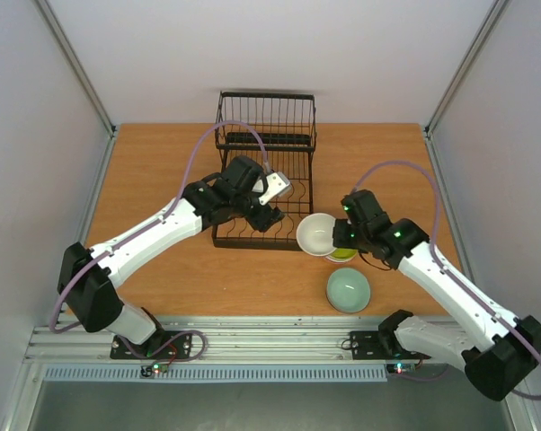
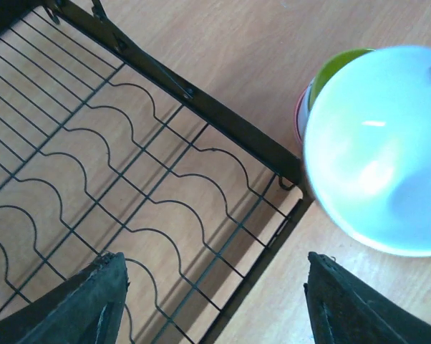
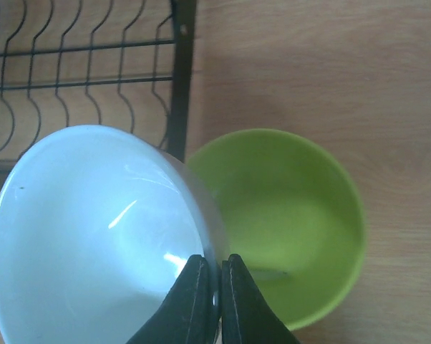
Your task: Load the bowls into the dish rack
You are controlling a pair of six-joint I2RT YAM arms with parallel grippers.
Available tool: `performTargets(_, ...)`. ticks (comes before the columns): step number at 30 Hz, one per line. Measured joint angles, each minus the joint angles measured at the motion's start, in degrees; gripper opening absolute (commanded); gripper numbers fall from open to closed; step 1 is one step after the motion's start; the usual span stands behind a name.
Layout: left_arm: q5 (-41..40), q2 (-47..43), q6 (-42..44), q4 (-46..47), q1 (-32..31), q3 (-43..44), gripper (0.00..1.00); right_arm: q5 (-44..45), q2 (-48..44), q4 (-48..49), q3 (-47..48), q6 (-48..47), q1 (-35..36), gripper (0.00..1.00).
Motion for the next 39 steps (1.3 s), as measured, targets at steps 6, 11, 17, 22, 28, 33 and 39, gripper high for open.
performTargets(6, 2.5, 0.0, -0.2, -0.9, 0.7, 0.0, 0.68, 3.3, 5.9, 1.8, 4.5, 0.2, 6.8, 0.01)
performTargets(11, 4.6, 0.0, -0.5, -1.2, 1.8, 0.0, 0.70, 5.2, 9.1, 4.4, 7.2, 0.2, 8.7, 0.01)
performTargets(17, 7.7, 0.0, -1.4, -1.5, 3.6, 0.0, 0.69, 6.9, 13.4, 6.0, 8.9, 0.2, 10.7, 0.01)
performTargets(22, 9.3, 1.5, -1.7, -1.8, 4.1, 0.0, 0.68, 7.4, 15.4, 6.8, 10.2, 0.2, 12.1, 0.01)
performTargets(28, 9.0, 5.7, -2.1, -2.4, 4.1, 0.0, 0.69, 8.0, 15.6, 7.6, 12.8, -0.1, 13.7, 0.01)
performTargets(33, 9.0, 7.3, -3.0, -2.3, 4.1, 0.0, 0.01, 8.2, 16.0, 8.5, 13.4, -0.5, 14.7, 0.01)
performTargets(39, 5.1, 8.8, -5.7, 0.2, 5.8, 0.2, 0.00, 5.7, 16.2, 8.9, 13.6, 0.0, 16.5, 0.01)
